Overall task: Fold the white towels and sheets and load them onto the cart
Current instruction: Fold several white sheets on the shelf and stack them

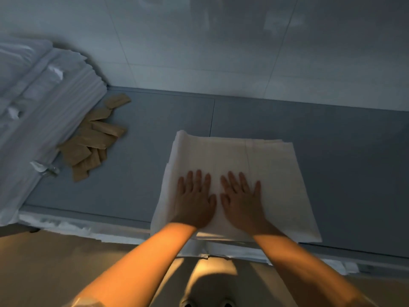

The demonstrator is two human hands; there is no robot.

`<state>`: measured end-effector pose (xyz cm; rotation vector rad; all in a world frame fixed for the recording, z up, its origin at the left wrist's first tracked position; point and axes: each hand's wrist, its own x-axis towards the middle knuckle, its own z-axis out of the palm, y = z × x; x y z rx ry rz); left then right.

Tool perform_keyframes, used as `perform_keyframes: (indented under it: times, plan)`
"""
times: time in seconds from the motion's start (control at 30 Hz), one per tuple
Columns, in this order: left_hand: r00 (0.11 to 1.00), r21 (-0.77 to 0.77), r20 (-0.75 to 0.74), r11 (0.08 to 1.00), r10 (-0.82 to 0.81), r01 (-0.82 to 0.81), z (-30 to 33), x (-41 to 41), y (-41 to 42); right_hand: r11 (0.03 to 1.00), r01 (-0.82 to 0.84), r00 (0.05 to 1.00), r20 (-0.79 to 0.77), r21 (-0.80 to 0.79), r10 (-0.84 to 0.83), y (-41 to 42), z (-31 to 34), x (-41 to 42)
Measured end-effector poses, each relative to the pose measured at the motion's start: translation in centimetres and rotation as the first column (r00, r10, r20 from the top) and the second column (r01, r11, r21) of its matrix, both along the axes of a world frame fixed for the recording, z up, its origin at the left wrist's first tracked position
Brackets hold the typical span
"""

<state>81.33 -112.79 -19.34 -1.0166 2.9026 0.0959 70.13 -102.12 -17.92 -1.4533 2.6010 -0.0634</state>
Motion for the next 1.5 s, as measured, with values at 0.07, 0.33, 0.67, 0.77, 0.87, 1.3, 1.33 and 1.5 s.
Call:
perform_keyframes:
  times: [0.07,0.33,0.67,0.77,0.87,1.3,1.33,1.5]
  plan:
    - [1.0,-0.002,0.013,1.0,0.009,-0.009,0.0,0.4,0.5,0.999,-0.018,1.0,-0.009,-0.03,0.018,0.0,0.0,0.7]
    - [1.0,-0.05,0.001,0.999,-0.005,0.005,1.3,3.6,-2.1,0.993,0.106,0.994,-0.044,0.06,-0.104,6.1,-0.7,-5.6]
    - [0.993,0.066,-0.106,0.997,0.042,-0.035,1.2,4.6,-2.8,1.0,0.018,0.999,-0.039,0.004,-0.018,3.7,1.4,1.8]
    - [0.992,0.065,-0.119,0.997,0.045,-0.038,1.1,4.7,-2.8,0.997,-0.071,0.997,-0.01,-0.027,0.071,2.1,1.5,5.2]
    - [0.992,0.067,-0.112,0.997,0.051,-0.044,1.0,4.8,-2.9,0.999,-0.048,0.999,0.008,0.001,0.048,3.1,0.9,3.3]
    - [0.902,0.432,-0.229,0.869,0.366,-0.243,1.3,4.7,-4.6,0.887,0.461,0.87,0.178,0.03,-0.459,7.1,0.1,-8.2]
    - [0.89,0.475,-0.226,0.842,0.396,-0.254,1.3,4.6,-4.9,0.86,0.509,0.825,0.268,0.026,-0.497,7.1,0.2,-9.1]
    - [0.865,0.537,-0.235,0.801,0.444,-0.265,1.5,3.6,-6.3,0.791,0.612,0.707,0.449,0.0,-0.547,6.8,-0.1,-11.0]
